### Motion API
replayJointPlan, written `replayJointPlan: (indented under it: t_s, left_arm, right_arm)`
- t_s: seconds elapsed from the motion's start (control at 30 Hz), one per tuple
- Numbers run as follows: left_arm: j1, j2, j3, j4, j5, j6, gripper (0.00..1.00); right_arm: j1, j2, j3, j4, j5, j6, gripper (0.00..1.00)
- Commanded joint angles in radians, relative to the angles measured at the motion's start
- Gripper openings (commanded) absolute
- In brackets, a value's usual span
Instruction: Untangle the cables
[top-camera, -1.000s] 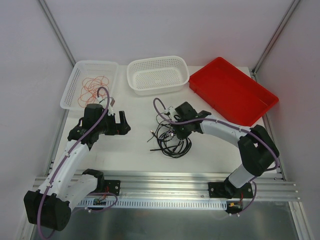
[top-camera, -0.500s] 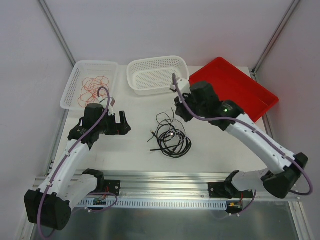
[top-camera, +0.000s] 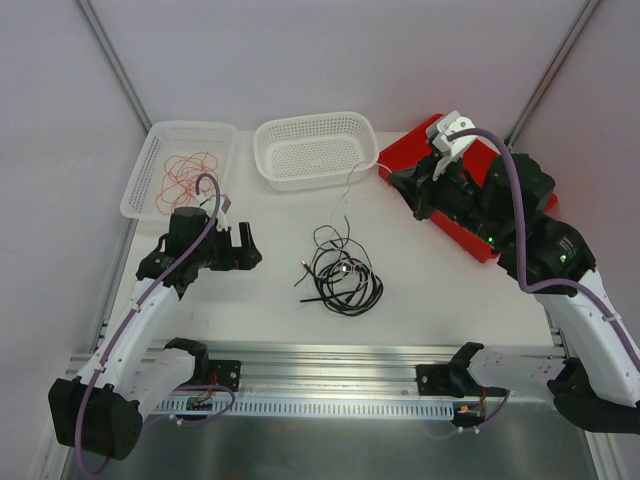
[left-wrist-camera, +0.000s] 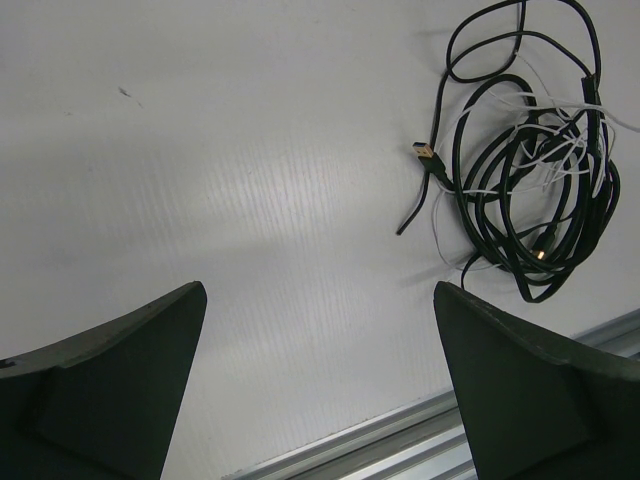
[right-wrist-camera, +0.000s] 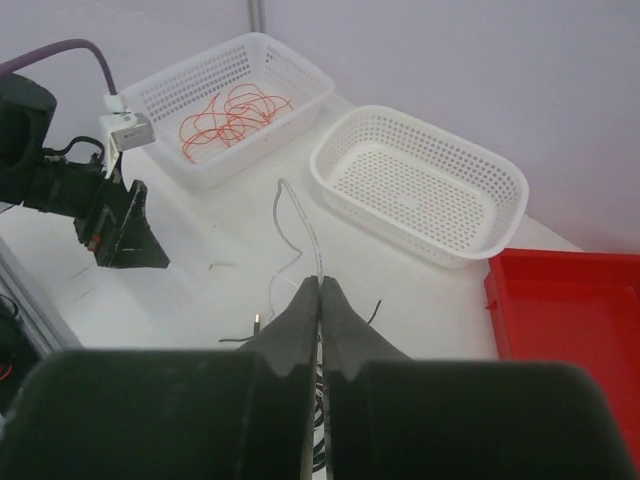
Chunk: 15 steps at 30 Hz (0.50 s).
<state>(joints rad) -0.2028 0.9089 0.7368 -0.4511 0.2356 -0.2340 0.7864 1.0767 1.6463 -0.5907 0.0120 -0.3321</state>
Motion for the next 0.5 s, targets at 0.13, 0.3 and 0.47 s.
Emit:
replayJointPlan:
  t_s: [0.13, 0.3, 0.47]
  left_arm:
    - [0.000, 0.001, -0.001, 0.022, 0.030, 0.019, 0.99]
    - [0.000, -0.002, -0.002, 0.022, 0.031, 0.021, 0.99]
    - [0.000, -0.002, -0.004, 0.022, 0.030, 0.021, 0.99]
  right_arm:
    - [-0.010, -0.034, 0.052, 0.109, 0.149, 0.013, 0.01]
    - [-0.029, -0.021, 0.113, 0.141, 0.296, -0.051, 0.01]
    - [-0.102, -0.004, 0.089, 0.213, 0.404, -0.081, 0.01]
